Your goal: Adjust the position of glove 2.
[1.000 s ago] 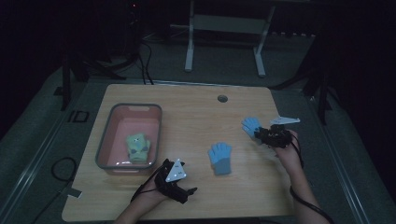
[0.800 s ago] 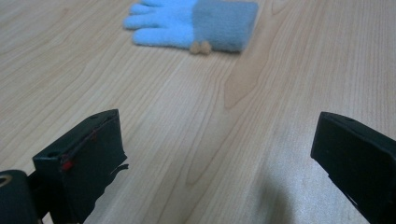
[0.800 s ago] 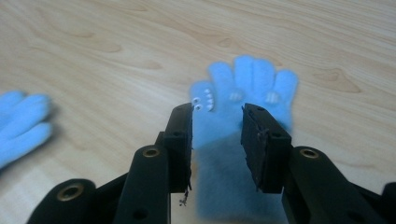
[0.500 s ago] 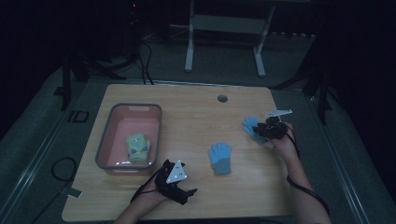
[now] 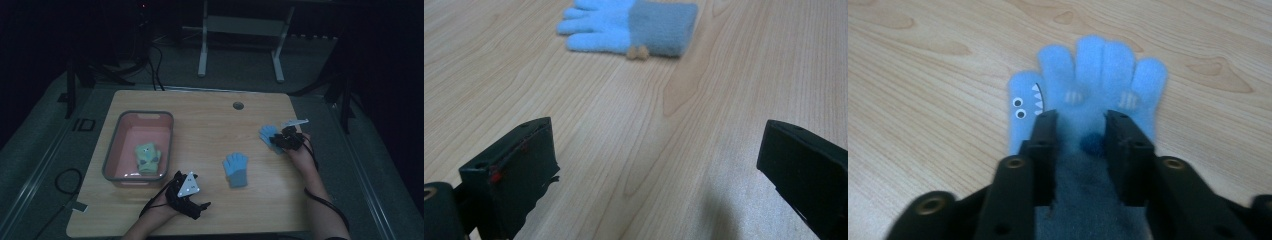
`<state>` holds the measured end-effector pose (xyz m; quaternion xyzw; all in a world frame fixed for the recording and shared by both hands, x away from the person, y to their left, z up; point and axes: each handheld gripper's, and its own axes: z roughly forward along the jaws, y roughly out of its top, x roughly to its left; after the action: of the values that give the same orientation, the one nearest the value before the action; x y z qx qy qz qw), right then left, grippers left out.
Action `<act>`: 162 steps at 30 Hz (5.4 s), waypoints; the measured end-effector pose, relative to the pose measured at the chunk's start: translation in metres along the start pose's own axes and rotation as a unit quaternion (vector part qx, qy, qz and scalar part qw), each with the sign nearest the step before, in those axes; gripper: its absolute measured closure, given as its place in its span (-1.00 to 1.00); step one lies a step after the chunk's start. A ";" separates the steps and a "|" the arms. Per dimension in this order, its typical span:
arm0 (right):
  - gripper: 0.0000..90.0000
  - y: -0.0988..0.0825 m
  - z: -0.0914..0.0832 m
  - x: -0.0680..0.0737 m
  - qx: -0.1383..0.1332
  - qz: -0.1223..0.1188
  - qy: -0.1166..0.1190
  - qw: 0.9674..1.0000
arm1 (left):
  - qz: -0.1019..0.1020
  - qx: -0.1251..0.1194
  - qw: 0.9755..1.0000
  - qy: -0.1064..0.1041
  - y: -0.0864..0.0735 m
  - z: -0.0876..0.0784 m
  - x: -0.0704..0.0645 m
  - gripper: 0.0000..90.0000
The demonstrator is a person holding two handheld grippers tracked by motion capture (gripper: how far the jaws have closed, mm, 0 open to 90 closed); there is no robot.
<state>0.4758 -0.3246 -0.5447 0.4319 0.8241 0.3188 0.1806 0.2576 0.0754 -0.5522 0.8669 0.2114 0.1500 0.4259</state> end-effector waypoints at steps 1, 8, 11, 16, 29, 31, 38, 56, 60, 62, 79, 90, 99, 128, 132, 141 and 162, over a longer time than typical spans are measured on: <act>0.71 -0.001 0.000 0.001 -0.002 0.004 0.000 1.000 | 0.000 0.000 1.000 0.000 0.000 0.000 0.000 -0.94; 0.90 0.006 -0.006 0.016 0.000 0.060 -0.050 0.997 | 0.000 -0.002 1.000 0.003 0.001 0.000 0.000 -0.94; 0.91 0.012 -0.023 0.025 -0.018 0.089 -0.064 0.994 | -0.001 -0.007 1.000 0.004 0.001 0.000 -0.001 -0.94; 0.92 0.021 -0.054 0.041 -0.024 0.099 -0.092 0.991 | 0.003 -0.009 1.000 0.003 0.003 0.001 -0.001 -0.94; 0.92 -0.013 -0.094 0.076 -0.011 0.140 -0.142 0.980 | 0.015 -0.019 1.000 -0.001 0.013 0.003 -0.002 -0.94; 0.92 -0.022 -0.092 0.084 -0.006 0.144 -0.138 0.980 | 0.013 -0.019 1.000 -0.001 0.012 0.003 0.000 -0.94; 0.92 -0.041 -0.089 0.110 -0.004 0.153 -0.141 0.978 | 0.012 -0.015 1.000 0.000 0.011 0.005 0.001 -0.94; 0.73 -0.060 -0.065 0.117 0.021 0.158 -0.109 0.981 | 0.013 -0.008 1.000 -0.001 0.007 0.006 0.001 -0.94; 0.58 -0.056 -0.070 0.114 0.019 0.147 -0.099 0.984 | 0.013 -0.009 1.000 -0.001 0.007 0.006 0.000 -0.94; 0.55 -0.053 -0.075 0.110 0.016 0.144 -0.089 0.985 | 0.013 -0.008 1.000 0.000 0.007 0.005 0.000 -0.94; 0.43 -0.042 -0.098 0.082 0.001 -0.060 0.040 0.997 | 0.011 -0.006 1.000 0.002 0.004 0.003 0.000 -0.94; 0.46 -0.069 -0.068 0.072 0.007 -0.041 0.042 0.998 | 0.000 -0.011 1.000 0.013 0.001 -0.003 0.000 -0.94; 0.89 -0.073 -0.067 0.088 -0.005 -0.032 0.001 0.999 | 0.001 -0.009 1.000 0.011 0.000 -0.002 0.001 -0.94; 0.93 0.012 -0.095 0.160 -0.065 -0.038 0.061 0.995 | 0.006 -0.009 1.000 0.013 0.000 -0.003 0.001 -0.94; 0.93 0.012 -0.088 0.171 -0.063 -0.037 0.074 0.995 | 0.007 -0.008 1.000 0.013 0.000 -0.003 0.000 -0.94; 0.92 0.004 -0.064 0.185 -0.024 -0.045 0.083 0.995 | 0.007 -0.009 1.000 0.012 0.000 -0.004 0.001 -0.94; 0.71 -0.014 -0.032 0.188 0.009 -0.035 0.077 0.996 | 0.010 -0.028 0.999 0.012 0.005 -0.006 -0.003 -0.90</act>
<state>0.3440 -0.1866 -0.5348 0.3789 0.8530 0.3372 0.1234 0.2539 0.0752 -0.5452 0.8547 0.2030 0.1704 0.4463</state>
